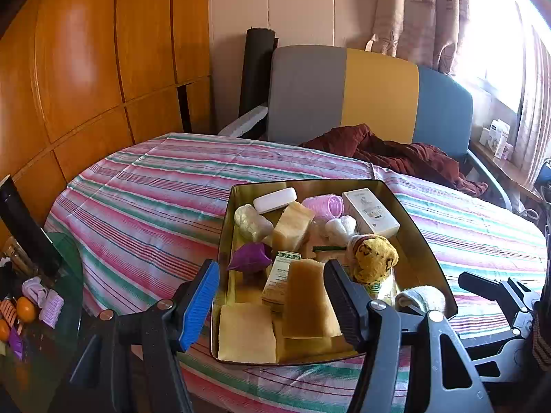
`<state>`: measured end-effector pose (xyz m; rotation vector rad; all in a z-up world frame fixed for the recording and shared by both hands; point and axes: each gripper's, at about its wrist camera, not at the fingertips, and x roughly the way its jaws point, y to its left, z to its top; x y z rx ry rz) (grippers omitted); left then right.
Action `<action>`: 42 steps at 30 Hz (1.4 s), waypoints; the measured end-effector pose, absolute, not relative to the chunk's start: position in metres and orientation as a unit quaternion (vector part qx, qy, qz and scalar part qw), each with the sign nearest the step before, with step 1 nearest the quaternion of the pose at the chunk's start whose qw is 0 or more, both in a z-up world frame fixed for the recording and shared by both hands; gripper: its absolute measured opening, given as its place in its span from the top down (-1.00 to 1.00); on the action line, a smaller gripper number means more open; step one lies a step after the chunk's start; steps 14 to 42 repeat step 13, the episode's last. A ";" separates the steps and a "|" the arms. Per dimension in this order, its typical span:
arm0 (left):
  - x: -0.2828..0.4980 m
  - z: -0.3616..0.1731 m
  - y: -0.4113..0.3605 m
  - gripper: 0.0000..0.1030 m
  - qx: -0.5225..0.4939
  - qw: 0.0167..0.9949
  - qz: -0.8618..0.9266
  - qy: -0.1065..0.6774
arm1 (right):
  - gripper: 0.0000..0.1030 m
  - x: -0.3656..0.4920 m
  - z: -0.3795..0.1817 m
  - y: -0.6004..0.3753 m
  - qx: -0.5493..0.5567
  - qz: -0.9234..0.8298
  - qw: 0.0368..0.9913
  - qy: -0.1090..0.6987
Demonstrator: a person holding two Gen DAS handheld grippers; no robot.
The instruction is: Organize objects
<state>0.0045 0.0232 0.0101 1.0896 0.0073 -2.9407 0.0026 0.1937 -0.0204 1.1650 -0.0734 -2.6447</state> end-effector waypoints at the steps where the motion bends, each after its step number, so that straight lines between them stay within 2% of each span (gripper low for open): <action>1: 0.005 0.010 0.024 -0.24 0.348 0.002 -0.938 0.001 | -0.99 0.003 -0.020 0.194 0.400 -0.908 0.125 -0.025; 42: 0.004 0.010 0.023 -0.23 0.336 -0.002 -0.942 -0.003 | -0.99 0.003 -0.021 0.194 0.398 -0.909 0.124 -0.024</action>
